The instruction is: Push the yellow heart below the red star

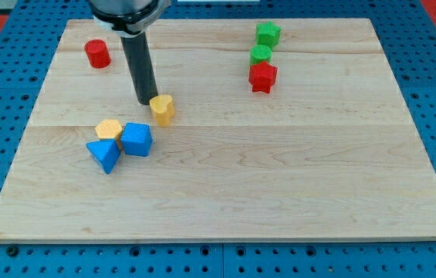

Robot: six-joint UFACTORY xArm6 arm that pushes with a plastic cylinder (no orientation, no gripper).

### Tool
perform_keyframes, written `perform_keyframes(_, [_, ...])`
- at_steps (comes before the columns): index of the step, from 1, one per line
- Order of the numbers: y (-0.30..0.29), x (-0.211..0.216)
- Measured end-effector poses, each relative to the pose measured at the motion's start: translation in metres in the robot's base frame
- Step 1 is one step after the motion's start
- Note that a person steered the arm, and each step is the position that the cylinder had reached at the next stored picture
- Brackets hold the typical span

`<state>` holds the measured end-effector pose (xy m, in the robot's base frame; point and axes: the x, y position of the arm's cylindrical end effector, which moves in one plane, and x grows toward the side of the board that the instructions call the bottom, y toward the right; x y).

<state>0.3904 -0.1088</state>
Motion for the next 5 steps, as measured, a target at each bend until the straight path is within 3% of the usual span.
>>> perform_keyframes(1, [-0.031, 0.023])
perform_keyframes(5, [0.108, 0.013])
